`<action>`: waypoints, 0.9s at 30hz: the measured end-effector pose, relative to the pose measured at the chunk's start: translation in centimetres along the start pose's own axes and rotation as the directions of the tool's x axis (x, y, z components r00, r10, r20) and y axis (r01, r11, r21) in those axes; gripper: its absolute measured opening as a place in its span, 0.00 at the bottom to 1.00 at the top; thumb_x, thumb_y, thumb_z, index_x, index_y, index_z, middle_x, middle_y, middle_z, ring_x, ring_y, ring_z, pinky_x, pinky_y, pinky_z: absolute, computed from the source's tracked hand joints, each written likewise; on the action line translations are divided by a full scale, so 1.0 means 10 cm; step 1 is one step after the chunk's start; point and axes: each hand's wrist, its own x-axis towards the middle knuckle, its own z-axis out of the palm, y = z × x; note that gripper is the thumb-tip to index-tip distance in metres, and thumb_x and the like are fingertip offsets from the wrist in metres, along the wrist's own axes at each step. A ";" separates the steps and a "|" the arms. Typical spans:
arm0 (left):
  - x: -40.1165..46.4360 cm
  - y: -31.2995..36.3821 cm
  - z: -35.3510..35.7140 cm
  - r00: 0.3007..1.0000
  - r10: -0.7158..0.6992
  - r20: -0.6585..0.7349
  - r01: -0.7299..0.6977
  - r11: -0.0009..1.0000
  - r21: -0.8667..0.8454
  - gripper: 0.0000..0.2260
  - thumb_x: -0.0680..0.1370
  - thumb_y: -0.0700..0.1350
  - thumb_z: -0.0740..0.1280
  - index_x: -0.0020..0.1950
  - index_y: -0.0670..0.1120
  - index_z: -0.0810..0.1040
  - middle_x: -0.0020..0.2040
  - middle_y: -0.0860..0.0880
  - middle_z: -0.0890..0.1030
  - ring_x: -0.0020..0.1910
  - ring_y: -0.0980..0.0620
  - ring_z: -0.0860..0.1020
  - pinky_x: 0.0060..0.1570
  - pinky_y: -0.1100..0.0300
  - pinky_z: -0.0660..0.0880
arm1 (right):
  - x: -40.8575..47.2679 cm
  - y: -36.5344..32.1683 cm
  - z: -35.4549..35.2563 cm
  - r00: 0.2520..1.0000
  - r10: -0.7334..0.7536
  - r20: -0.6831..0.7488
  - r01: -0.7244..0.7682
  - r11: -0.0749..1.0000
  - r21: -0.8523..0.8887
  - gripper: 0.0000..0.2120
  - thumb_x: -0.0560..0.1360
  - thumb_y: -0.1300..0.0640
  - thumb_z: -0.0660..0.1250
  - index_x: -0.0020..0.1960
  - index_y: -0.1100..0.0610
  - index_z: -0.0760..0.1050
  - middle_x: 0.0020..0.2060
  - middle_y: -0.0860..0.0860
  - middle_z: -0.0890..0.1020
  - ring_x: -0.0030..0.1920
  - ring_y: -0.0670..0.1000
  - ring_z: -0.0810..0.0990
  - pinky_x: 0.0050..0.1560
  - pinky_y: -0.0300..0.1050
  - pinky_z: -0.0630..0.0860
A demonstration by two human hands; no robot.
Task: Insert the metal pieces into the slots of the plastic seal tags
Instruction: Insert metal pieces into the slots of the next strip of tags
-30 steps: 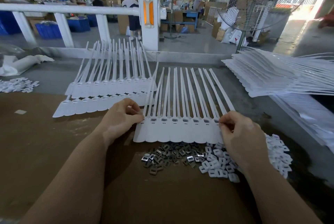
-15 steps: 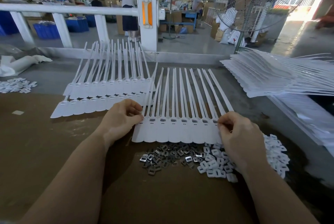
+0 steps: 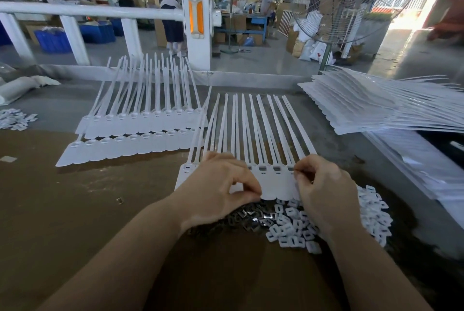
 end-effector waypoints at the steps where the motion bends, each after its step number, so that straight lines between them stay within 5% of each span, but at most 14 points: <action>1: 0.02 0.04 0.03 1.000 0.014 0.008 -0.014 1.000 0.012 0.03 0.75 0.52 0.69 0.46 0.58 0.82 0.38 0.67 0.74 0.48 0.66 0.69 0.58 0.67 0.54 | 0.00 0.00 0.00 1.000 0.002 -0.001 -0.002 1.000 -0.001 0.03 0.74 0.60 0.66 0.45 0.56 0.79 0.38 0.49 0.81 0.38 0.48 0.76 0.41 0.41 0.72; 9: 0.21 0.36 0.24 0.989 0.035 0.141 -0.058 0.986 0.159 0.11 0.79 0.55 0.60 0.57 0.58 0.79 0.51 0.57 0.78 0.57 0.55 0.68 0.59 0.56 0.55 | 0.00 0.00 0.00 0.999 0.026 0.018 -0.026 1.000 0.004 0.03 0.74 0.60 0.66 0.44 0.54 0.78 0.36 0.45 0.77 0.39 0.47 0.74 0.40 0.41 0.68; 18: 0.31 0.52 0.40 0.990 -0.043 0.132 -0.018 0.905 0.425 0.14 0.80 0.55 0.57 0.58 0.53 0.78 0.51 0.52 0.77 0.54 0.49 0.70 0.56 0.52 0.60 | 0.01 0.01 -0.01 0.999 0.020 0.033 -0.020 1.000 0.016 0.03 0.75 0.60 0.66 0.46 0.55 0.79 0.39 0.49 0.81 0.40 0.49 0.75 0.44 0.46 0.74; 22: 0.29 0.52 0.38 0.988 -0.070 0.139 0.024 0.952 0.305 0.10 0.79 0.53 0.61 0.56 0.54 0.79 0.54 0.53 0.77 0.60 0.50 0.69 0.62 0.52 0.59 | 0.01 0.01 -0.01 0.999 0.021 0.034 -0.021 1.000 0.019 0.03 0.75 0.59 0.65 0.46 0.55 0.78 0.39 0.49 0.80 0.41 0.48 0.74 0.44 0.45 0.73; 27: 0.22 0.37 0.16 0.978 -0.207 0.031 0.209 0.968 -0.140 0.04 0.76 0.47 0.67 0.44 0.57 0.76 0.40 0.61 0.75 0.43 0.64 0.74 0.52 0.66 0.72 | 0.00 0.02 -0.01 1.000 0.009 0.030 -0.009 1.000 0.017 0.03 0.74 0.59 0.66 0.45 0.55 0.79 0.39 0.48 0.81 0.40 0.47 0.75 0.43 0.43 0.72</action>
